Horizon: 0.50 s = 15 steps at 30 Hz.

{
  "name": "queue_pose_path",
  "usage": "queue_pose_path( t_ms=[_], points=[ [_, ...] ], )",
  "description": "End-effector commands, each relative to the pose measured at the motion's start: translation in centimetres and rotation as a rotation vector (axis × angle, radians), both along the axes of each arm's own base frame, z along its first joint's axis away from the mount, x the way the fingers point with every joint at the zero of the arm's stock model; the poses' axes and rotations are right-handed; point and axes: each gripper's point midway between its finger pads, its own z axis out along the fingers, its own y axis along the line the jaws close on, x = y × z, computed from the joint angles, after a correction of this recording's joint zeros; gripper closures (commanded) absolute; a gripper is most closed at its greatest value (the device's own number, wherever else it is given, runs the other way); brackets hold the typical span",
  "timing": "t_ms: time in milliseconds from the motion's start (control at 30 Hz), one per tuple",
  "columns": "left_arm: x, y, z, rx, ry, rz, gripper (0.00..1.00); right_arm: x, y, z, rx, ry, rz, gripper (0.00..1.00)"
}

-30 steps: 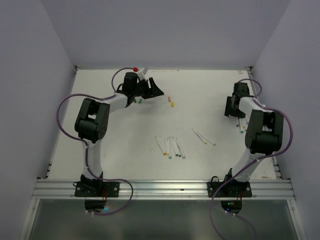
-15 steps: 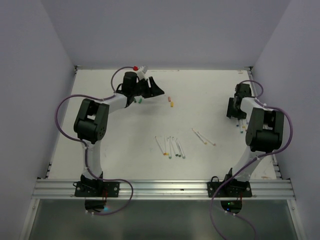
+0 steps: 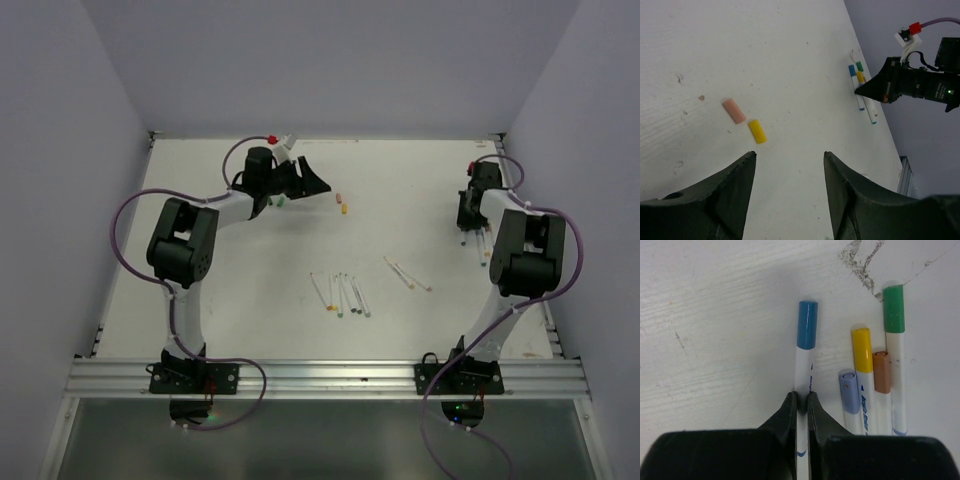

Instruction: Open the pen caps

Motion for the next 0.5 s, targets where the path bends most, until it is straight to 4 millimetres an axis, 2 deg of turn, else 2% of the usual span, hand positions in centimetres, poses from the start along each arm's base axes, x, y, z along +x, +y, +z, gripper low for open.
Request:
queue_pose_path(
  t_ms=[0, 33, 67, 100, 133, 167, 200, 233, 300, 367, 400, 467],
  points=[
    [-1.6, -1.3, 4.1, -0.130, -0.066, -0.083, 0.41, -1.2, 1.4, -1.4, 0.054, 0.049, 0.042, 1.00],
    [-1.9, -1.6, 5.0, -0.169, -0.107, -0.115, 0.41, -1.0, 2.0, -0.8, 0.059, 0.025, 0.059, 1.00],
    [-2.3, -1.8, 5.3, -0.194, -0.109, -0.131, 0.41, 0.0, 3.8, 1.4, 0.065, -0.042, 0.108, 1.00],
    [-2.9, -2.0, 5.3, -0.228, -0.076, -0.140, 0.41, 0.1, 5.1, 2.2, 0.072, -0.066, 0.141, 1.00],
    [-3.0, -2.2, 6.4, -0.266, -0.124, -0.159, 0.42, 0.2, 6.6, 3.3, 0.075, -0.090, 0.178, 1.00],
    [-3.8, -2.5, 6.9, -0.293, -0.127, -0.192, 0.42, 0.0, 10.2, 4.1, 0.086, -0.093, 0.298, 1.00],
    [-4.4, -2.6, 7.0, -0.326, -0.092, -0.197, 0.42, -0.4, 12.2, 5.6, 0.117, -0.129, 0.355, 1.00],
    [-4.6, -2.7, 7.8, -0.351, -0.129, -0.210, 0.42, -0.8, 14.4, 6.2, 0.164, -0.146, 0.412, 1.00],
    [-5.1, -3.0, 7.7, -0.363, -0.116, -0.216, 0.40, -2.2, 19.8, 7.9, 0.321, -0.196, 0.521, 1.00],
    [-5.5, -3.3, 7.7, -0.358, -0.119, -0.211, 0.34, -3.0, 22.9, 9.1, 0.371, -0.231, 0.574, 1.00],
    [-5.6, -3.3, 7.4, -0.349, -0.117, -0.206, 0.34, -3.5, 23.7, 9.2, 0.390, -0.232, 0.585, 1.00],
    [-5.9, -3.4, 7.3, -0.338, -0.120, -0.195, 0.33, -4.6, 26.5, 11.0, 0.480, -0.274, 0.647, 1.00]
  ],
)
